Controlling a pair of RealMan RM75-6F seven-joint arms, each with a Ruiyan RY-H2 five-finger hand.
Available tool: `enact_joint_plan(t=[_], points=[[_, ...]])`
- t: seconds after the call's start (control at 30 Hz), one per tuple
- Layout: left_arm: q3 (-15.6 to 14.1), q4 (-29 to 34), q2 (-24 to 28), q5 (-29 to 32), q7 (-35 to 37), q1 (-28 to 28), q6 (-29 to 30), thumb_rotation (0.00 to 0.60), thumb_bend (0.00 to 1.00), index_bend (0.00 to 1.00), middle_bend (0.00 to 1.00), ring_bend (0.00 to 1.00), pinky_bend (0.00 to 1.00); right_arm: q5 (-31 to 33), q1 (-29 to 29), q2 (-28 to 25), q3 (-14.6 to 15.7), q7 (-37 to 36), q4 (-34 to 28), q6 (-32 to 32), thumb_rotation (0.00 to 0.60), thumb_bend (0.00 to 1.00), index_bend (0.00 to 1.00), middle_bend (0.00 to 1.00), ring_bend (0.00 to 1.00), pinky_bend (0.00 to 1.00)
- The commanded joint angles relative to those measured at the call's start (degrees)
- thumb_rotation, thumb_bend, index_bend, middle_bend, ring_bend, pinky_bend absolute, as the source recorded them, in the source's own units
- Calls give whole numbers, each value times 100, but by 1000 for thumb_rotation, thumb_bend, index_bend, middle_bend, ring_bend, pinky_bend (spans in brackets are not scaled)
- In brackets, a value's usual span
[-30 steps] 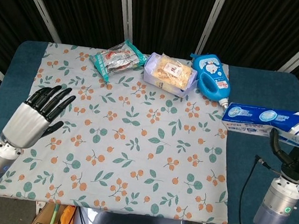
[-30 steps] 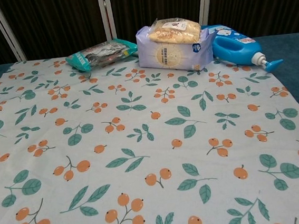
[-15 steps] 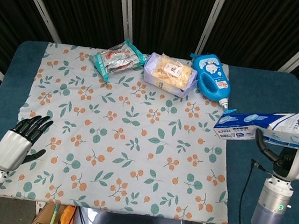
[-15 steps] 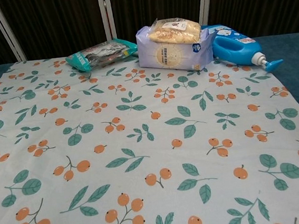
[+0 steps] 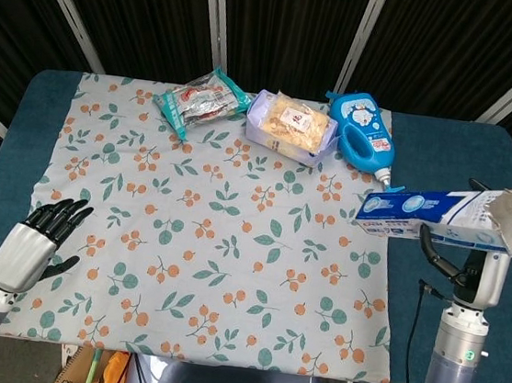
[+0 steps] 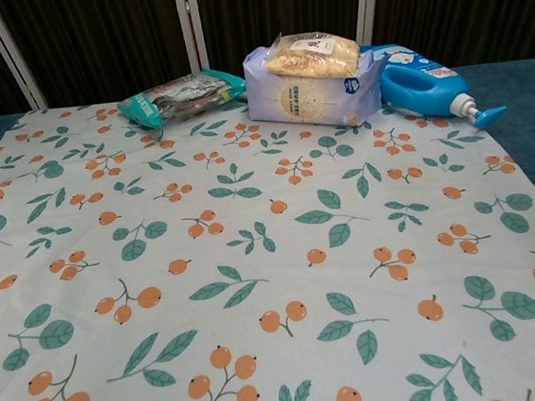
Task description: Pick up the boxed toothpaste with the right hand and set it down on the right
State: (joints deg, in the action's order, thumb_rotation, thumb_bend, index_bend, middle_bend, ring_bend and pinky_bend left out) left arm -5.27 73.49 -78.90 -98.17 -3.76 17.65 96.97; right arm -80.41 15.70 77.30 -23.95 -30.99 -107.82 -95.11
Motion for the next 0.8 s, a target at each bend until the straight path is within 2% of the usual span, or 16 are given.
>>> enact_joint_plan(t=[0.03, 0.33, 0.5, 0.6, 0.8], points=[[26, 12, 4, 6, -4, -10, -35, 600, 102, 113, 129, 158, 267, 36, -4, -6, -3, 7, 22, 34, 600, 482, 436, 610, 617, 574], [105, 71, 26, 9, 2, -48, -104, 600, 102, 129, 132, 158, 267, 75, -3, 25, 26, 190, 43, 79, 600, 508, 460, 633, 638, 574], [133, 82, 44, -17, -3, -58, -156, 600, 102, 145, 138, 158, 267, 281, -2, -157, 215, 556, -37, 473, 600, 508, 460, 633, 638, 573], [143, 77, 48, -64, 6, -58, -167, 600, 102, 148, 142, 158, 267, 461, 6, -362, 464, 1067, -67, 877, 600, 508, 460, 632, 638, 574], [162, 65, 73, -116, 34, -69, -198, 600, 102, 149, 146, 158, 267, 676, -9, -623, 1252, 2498, 64, 1610, 600, 509, 460, 633, 638, 573]])
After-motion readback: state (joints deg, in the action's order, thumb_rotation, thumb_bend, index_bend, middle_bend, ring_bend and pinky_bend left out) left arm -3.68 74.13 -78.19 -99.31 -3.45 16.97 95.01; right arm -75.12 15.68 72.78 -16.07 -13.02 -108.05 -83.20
